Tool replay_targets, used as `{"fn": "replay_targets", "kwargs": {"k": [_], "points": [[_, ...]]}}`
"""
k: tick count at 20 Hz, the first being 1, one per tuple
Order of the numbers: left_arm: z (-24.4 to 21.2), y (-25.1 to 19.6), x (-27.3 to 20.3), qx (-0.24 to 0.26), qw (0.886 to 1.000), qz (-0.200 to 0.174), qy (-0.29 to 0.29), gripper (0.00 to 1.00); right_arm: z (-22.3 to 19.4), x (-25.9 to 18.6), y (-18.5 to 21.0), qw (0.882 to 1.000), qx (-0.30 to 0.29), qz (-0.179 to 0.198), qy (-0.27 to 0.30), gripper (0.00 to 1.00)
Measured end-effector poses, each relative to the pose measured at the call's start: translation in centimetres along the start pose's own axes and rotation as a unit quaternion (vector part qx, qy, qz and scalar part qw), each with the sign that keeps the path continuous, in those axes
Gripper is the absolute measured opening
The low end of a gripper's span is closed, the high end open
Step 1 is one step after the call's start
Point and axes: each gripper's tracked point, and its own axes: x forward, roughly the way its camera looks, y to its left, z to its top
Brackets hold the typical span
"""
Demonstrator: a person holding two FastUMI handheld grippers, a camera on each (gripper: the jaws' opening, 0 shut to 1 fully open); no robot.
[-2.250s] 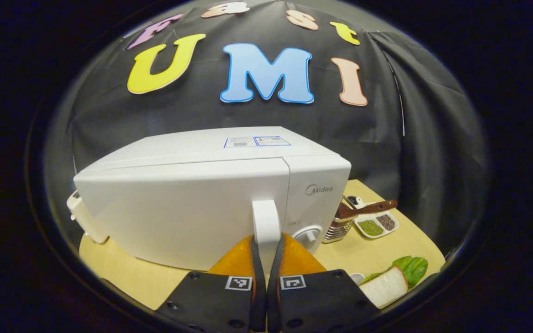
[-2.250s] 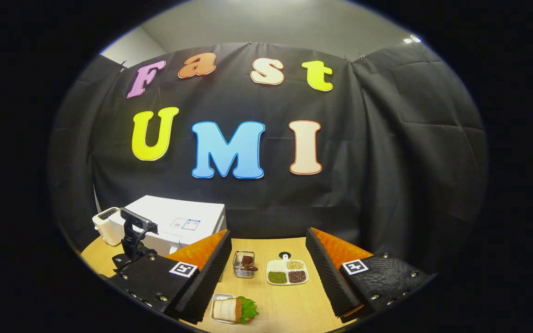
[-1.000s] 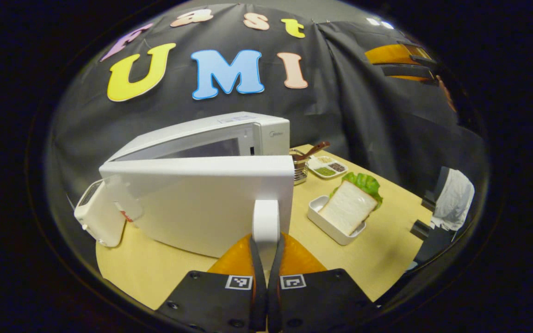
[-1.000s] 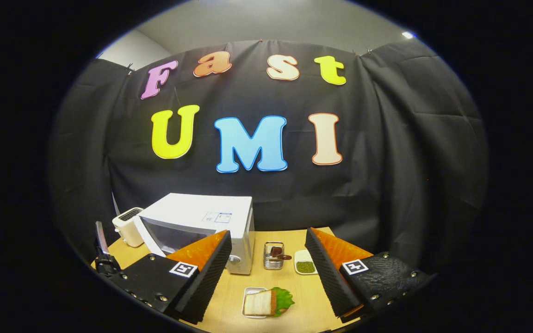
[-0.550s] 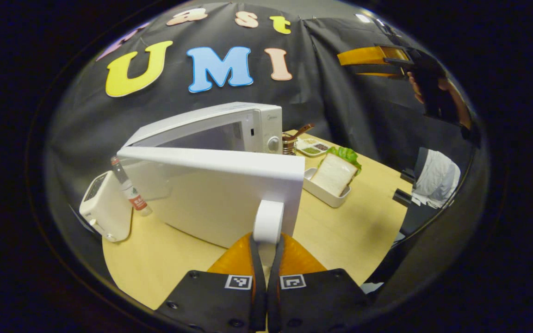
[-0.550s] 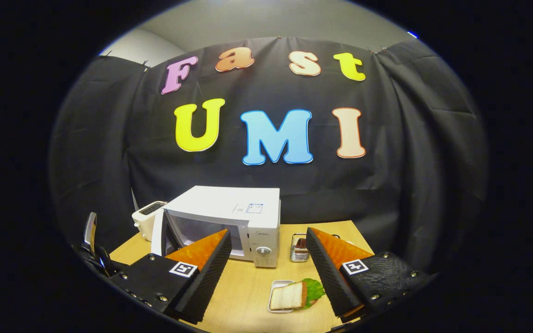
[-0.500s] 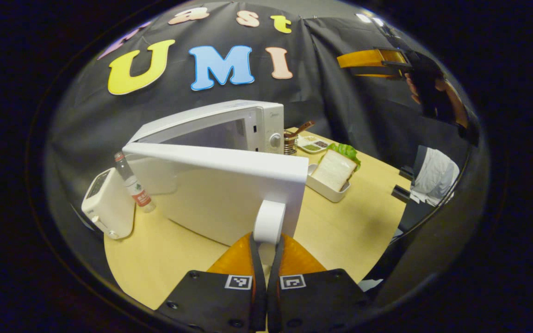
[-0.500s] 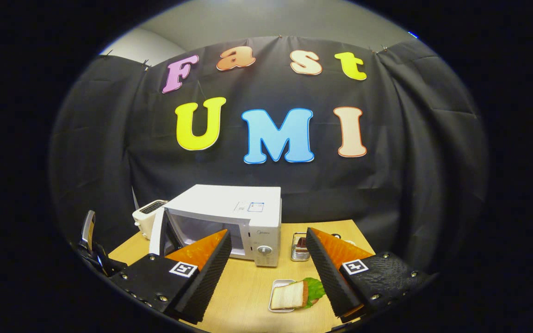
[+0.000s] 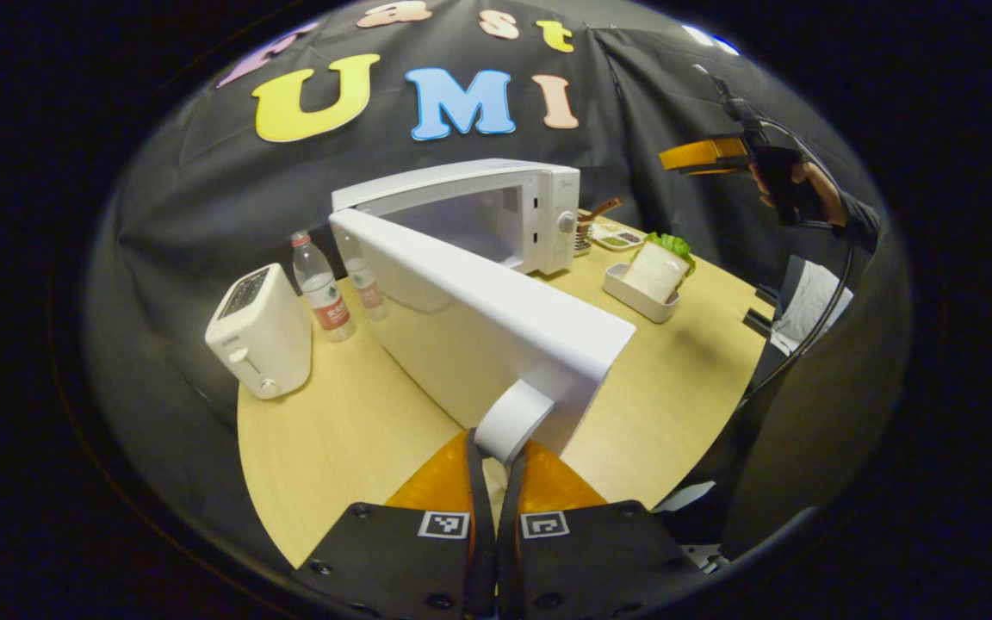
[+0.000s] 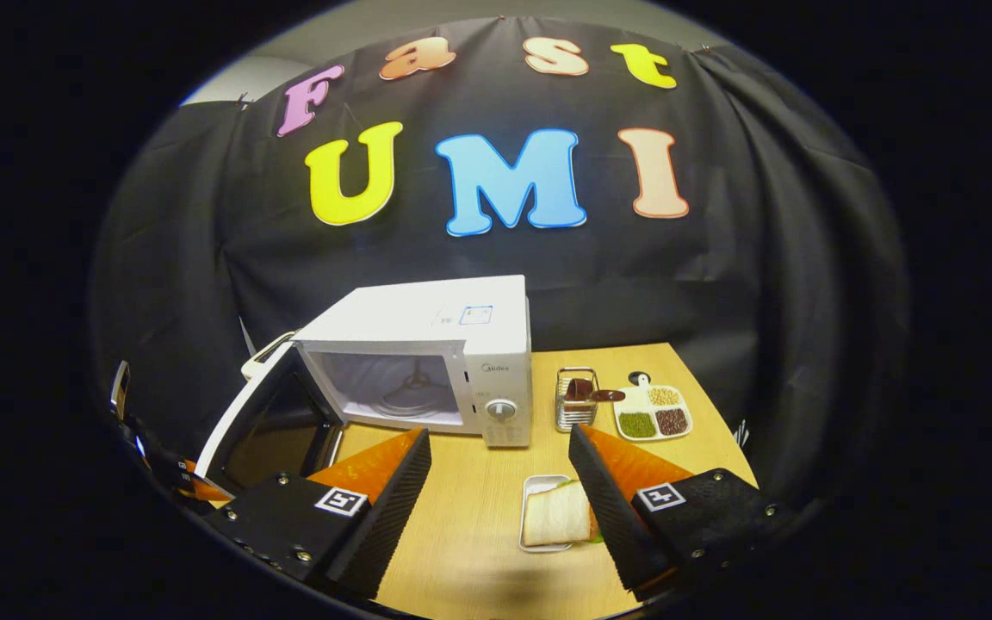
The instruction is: Open the microwave oven with the left hand, put the food in, and close the microwave oven.
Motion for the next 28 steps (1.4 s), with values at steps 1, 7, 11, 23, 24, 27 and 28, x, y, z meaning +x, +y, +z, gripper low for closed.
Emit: {"fn": "replay_targets", "kwargs": {"k": [1,7,11,23,24,27,28], "points": [[-0.5,1.1,-0.5,-0.005,1.0,0.005,0.0,0.08,-1.3,0.9,-1.1,1.0,-0.001,-0.011,0.021,0.98],[-2.2,4.6,-2.2,-0.023,0.999,0.035,-0.004,0.09,-8.5,3.9,-8.5,0.987,0.086,-0.061,0.12,0.98],[-2.6,5.2,-2.4,-0.043,0.998,0.048,-0.022,0.09,-11.0,4.8,-10.8,0.977,0.143,-0.056,0.15,0.98],[-1.6,10.2,-12.5,-0.145,0.957,0.218,-0.125,1.0,-16.1,6.5,-11.1,0.954,0.211,0.009,0.213,0.98],[0.3,9.9,-14.6,-0.159,0.946,0.236,-0.154,0.97,-16.3,6.6,-11.0,0.953,0.213,0.011,0.216,0.98],[8.0,7.3,-18.9,-0.175,0.919,0.254,-0.245,0.95,-16.8,6.8,-11.0,0.949,0.22,0.018,0.224,0.96],[10.6,6.0,-19.4,-0.176,0.915,0.244,-0.268,0.92,-17.0,7.0,-10.7,0.947,0.227,0.023,0.226,0.95]]}}
